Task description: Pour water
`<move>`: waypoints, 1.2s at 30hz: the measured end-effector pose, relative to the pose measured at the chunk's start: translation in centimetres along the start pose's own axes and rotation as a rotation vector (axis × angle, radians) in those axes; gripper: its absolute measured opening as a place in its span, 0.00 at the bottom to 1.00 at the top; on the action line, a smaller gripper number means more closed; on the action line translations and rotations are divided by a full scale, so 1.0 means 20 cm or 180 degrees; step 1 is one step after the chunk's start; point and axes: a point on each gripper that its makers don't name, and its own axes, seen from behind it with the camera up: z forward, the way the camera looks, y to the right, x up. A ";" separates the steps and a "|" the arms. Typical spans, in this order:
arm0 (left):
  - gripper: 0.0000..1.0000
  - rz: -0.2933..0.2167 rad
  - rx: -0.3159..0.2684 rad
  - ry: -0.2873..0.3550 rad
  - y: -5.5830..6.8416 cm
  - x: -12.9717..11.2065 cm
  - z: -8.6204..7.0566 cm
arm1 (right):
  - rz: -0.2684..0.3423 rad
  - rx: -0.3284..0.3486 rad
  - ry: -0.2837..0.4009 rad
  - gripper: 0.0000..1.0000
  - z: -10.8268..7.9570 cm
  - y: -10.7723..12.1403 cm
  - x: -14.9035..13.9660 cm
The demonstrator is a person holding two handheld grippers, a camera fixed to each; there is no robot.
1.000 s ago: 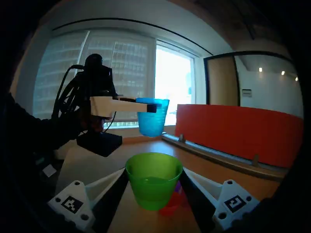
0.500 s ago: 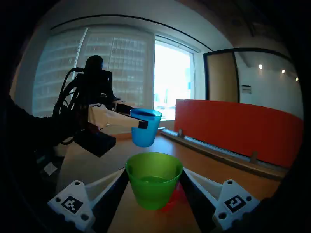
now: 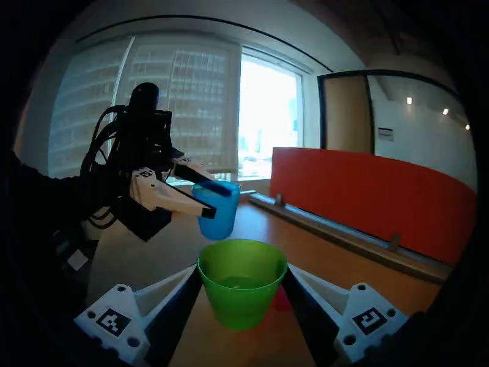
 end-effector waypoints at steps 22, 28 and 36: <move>0.88 0.0041 -0.0149 -0.0391 0.08 -0.21 0.02 | -0.0028 0.0013 -0.0358 0.90 -0.05 0.05 -0.10; 0.88 0.0061 -0.0209 -0.0462 0.12 -0.26 0.02 | -0.0047 -0.0007 -0.0475 0.90 -0.07 0.07 -0.14; 0.88 0.0104 -0.0279 -0.0559 0.16 -0.32 0.02 | -0.0067 0.0007 -0.0629 0.90 -0.09 0.08 -0.19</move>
